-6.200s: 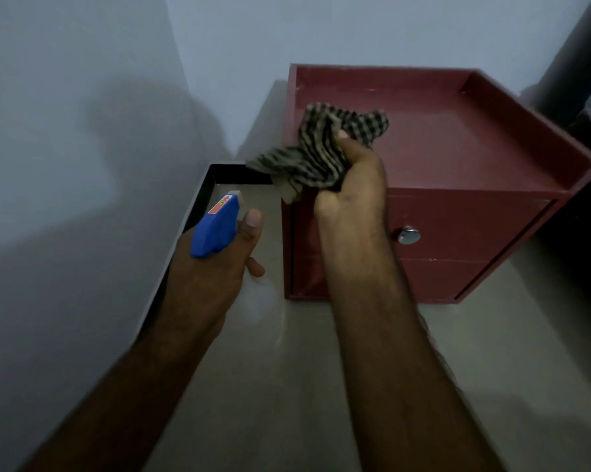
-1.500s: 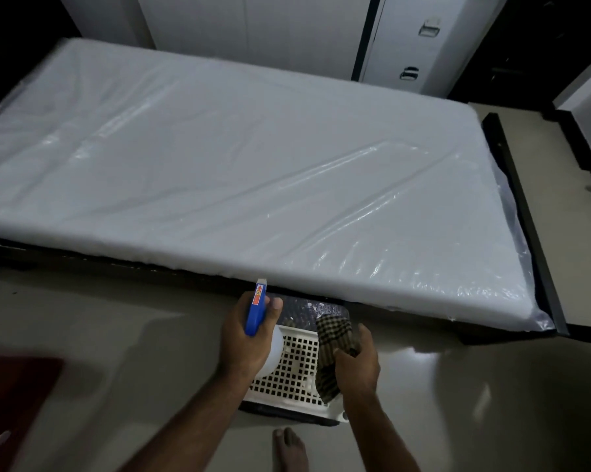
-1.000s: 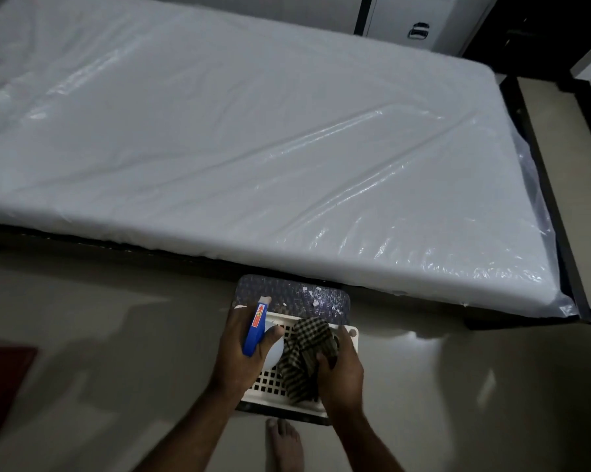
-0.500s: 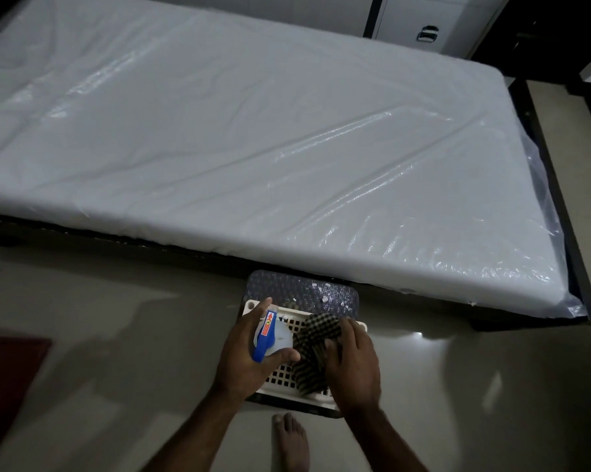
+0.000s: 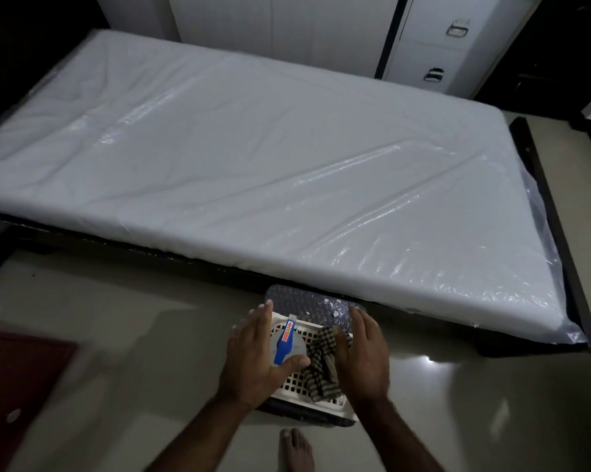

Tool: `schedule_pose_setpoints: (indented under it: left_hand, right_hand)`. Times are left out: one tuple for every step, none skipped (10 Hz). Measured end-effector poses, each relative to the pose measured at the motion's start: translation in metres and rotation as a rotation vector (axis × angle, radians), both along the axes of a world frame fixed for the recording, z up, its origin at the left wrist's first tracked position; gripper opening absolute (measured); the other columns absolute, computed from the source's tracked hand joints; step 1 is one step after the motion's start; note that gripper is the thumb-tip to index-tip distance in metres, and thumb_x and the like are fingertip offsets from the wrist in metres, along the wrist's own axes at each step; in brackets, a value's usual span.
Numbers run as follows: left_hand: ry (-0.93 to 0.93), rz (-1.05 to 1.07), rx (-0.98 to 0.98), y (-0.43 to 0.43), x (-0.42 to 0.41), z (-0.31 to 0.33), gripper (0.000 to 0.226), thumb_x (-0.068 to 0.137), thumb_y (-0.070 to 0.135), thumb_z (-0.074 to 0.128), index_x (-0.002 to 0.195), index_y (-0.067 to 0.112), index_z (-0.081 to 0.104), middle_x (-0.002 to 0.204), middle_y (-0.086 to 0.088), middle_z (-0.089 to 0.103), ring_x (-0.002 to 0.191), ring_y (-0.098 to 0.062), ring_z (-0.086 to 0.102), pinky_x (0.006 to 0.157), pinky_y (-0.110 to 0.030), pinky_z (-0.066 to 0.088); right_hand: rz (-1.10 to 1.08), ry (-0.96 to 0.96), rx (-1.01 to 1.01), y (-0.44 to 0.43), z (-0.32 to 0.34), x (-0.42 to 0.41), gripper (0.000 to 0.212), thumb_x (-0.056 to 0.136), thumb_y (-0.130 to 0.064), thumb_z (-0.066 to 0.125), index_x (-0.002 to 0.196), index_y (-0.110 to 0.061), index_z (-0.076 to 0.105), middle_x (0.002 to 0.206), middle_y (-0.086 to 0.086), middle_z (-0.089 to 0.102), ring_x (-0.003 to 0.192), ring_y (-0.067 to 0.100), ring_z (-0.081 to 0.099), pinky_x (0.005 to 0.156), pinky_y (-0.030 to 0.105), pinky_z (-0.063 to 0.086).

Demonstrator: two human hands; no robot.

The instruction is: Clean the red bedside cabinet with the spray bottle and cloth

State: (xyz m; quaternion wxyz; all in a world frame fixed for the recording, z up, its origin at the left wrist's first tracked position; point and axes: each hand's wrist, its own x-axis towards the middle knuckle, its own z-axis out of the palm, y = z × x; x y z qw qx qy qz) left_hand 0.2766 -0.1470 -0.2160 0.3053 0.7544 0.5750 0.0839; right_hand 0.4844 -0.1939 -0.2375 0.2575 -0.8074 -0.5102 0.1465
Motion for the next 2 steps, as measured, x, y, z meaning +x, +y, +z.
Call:
schedule_pose_setpoints:
  left_hand:
    - [0.063, 0.018, 0.039, 0.010, -0.002, 0.017, 0.121, 0.073, 0.098, 0.031, 0.161, 0.022, -0.005, 0.169, 0.001, 0.004, 0.156, -0.018, 0.001, 0.124, -0.052, 0.009]
    - [0.106, 0.063, 0.128, 0.022, -0.007, 0.044, 0.111, 0.081, 0.092, 0.016, 0.161, 0.017, -0.005, 0.169, 0.000, -0.002, 0.155, -0.016, -0.008, 0.125, -0.049, 0.003]
  right_hand:
    - [0.031, -0.016, 0.031, 0.011, 0.014, -0.004, 0.061, 0.103, -0.051, 0.041, 0.146, -0.011, 0.055, 0.148, 0.011, 0.058, 0.137, 0.030, 0.053, 0.108, 0.053, 0.050]
    - [0.072, -0.045, 0.054, 0.030, 0.044, -0.013, 0.054, 0.106, -0.046, 0.050, 0.149, -0.014, 0.052, 0.151, 0.008, 0.056, 0.140, 0.027, 0.050, 0.112, 0.051, 0.046]
